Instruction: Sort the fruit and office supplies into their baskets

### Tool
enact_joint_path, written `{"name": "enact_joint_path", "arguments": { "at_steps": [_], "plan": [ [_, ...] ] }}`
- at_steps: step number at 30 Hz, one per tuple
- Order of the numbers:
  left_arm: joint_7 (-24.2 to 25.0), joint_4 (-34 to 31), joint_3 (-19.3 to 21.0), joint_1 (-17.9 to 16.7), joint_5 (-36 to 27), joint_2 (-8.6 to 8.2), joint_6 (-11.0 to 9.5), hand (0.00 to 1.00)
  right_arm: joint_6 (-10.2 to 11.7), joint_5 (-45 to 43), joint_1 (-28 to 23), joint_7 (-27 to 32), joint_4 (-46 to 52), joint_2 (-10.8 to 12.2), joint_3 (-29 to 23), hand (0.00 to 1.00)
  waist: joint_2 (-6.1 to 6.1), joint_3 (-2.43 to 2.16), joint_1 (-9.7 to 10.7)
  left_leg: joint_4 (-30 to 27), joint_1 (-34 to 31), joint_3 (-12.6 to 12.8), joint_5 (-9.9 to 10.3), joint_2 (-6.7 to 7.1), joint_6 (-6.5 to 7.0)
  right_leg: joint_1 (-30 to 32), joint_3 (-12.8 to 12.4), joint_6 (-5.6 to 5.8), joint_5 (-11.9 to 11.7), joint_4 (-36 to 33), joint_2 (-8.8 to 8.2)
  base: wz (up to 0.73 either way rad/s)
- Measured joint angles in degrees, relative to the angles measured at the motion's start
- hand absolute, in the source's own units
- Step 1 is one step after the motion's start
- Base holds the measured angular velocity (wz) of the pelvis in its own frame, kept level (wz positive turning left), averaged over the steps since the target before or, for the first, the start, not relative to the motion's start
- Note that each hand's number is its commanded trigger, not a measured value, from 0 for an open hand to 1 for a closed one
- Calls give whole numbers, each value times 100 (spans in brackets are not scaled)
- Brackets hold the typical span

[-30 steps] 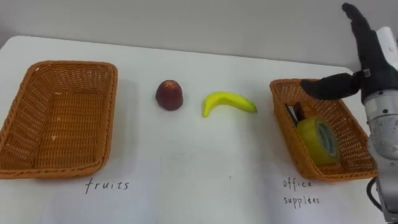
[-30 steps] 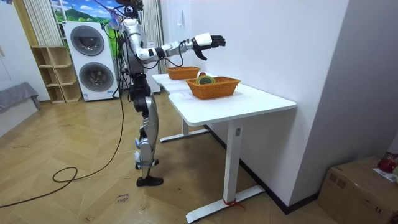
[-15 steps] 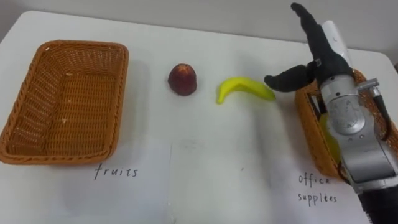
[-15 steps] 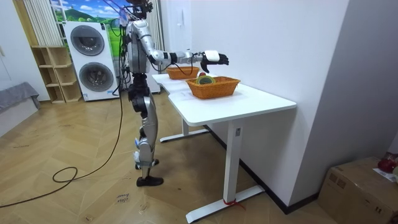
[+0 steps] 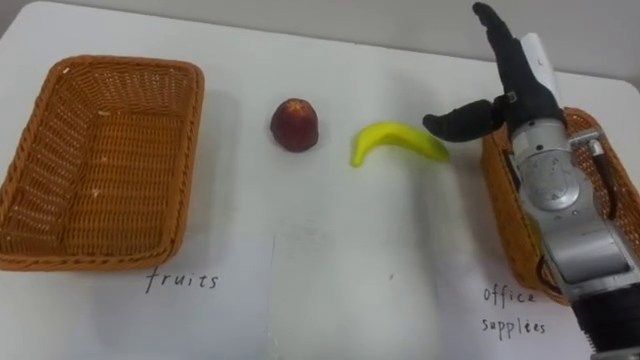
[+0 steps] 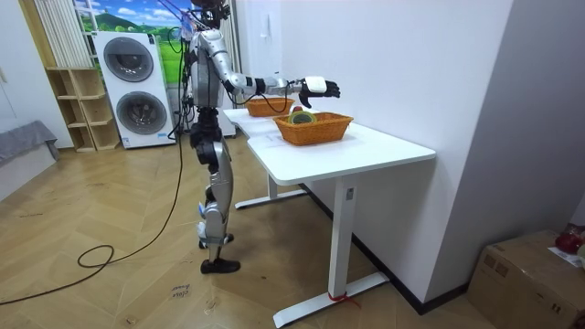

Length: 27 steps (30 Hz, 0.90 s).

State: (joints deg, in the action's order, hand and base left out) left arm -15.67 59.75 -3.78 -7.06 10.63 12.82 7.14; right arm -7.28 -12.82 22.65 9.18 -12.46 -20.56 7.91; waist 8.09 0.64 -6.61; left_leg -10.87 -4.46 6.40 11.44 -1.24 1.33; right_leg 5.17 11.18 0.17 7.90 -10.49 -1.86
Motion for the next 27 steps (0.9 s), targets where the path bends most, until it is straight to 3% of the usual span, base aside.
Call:
{"name": "enact_joint_path", "arguments": {
  "at_steps": [14, 27],
  "plan": [
    [38, 215, -5, 8, 16, -1, 123, 0, -30, -475, 507, -195, -299, -17, 436, 0, 24, -5, -4, -52, -208, -24, -90, 11, -42, 188, 48, -68, -50, -29, 17, 1],
    [34, 215, -95, 28, 19, 77, 112, 0, -29, -636, 555, -468, -484, -39, 686, 0, 83, 0, -88, -61, -243, -43, -98, 14, -43, 213, 55, -74, -54, -34, 16, 0]
  ]
}}
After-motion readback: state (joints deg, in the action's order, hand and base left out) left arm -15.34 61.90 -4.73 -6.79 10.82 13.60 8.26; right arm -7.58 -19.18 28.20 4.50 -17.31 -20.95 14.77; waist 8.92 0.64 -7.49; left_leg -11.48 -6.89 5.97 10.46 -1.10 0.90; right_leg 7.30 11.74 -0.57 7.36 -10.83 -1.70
